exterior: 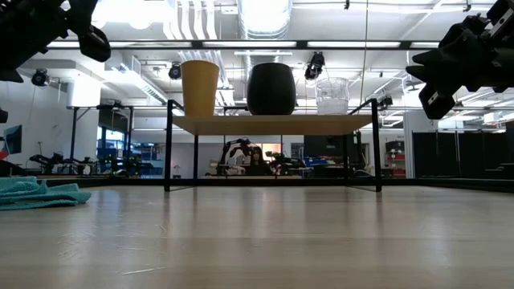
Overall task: Stack small to large cups/mugs on shelf
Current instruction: Return to Home Position
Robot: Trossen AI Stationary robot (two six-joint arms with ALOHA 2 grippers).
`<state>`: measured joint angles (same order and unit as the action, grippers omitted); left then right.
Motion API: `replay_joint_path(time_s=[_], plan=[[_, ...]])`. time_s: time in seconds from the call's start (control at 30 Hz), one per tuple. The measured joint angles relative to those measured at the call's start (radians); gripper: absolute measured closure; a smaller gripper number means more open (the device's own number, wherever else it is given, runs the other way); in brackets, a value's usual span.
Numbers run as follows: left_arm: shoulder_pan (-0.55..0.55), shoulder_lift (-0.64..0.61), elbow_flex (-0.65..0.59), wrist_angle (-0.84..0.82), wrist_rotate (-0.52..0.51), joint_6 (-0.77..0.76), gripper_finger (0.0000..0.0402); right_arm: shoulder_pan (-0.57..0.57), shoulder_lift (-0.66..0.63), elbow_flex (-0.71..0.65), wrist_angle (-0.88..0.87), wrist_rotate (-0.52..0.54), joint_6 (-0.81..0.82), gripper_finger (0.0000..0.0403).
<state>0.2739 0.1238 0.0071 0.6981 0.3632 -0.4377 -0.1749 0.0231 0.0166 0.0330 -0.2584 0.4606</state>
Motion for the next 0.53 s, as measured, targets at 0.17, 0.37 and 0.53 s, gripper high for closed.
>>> replay_joint_path(time_s=[0.17,0.37,0.53], plan=[[0.0,0.0,0.0,0.0,0.0,0.0,0.0338,0.0,0.0,0.0,0.0,0.0,0.0,0.0327],[0.0,0.0,0.0,0.0,0.0,0.0,0.0338,0.0,0.0,0.0,0.0,0.0,0.0,0.0334],[0.0,0.0,0.0,0.0,0.0,0.0,0.0338,0.0,0.0,0.0,0.0,0.0,0.0,0.0333]])
